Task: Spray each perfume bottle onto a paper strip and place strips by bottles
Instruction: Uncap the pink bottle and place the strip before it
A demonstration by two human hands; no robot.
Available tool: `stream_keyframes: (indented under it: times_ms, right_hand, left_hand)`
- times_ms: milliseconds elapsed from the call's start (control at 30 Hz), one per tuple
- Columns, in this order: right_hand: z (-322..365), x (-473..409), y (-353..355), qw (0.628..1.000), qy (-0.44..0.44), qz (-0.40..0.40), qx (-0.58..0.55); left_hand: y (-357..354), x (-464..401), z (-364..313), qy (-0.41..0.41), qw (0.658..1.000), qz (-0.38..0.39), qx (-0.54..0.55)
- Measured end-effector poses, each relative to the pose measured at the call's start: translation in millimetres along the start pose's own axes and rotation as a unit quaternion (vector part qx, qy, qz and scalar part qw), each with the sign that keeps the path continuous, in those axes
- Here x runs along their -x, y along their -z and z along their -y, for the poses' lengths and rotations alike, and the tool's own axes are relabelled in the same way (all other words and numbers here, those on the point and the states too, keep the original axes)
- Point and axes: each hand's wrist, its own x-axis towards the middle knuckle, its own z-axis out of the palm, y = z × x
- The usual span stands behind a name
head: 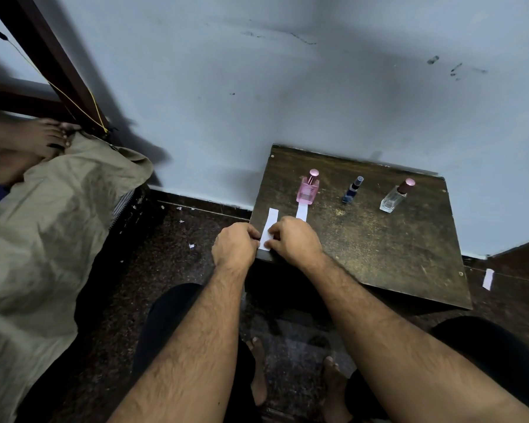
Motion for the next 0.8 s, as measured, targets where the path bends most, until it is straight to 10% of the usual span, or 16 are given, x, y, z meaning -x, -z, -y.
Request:
stream_keyframes:
  times_ms: [800]
  right_hand:
    - [-10.6,-4.9,6.1,0.975,-0.069,-0.008,-0.213]
  left_hand:
    - [-4.1,1.7,-5.7,-0.038,0.999,0.012,-0.009]
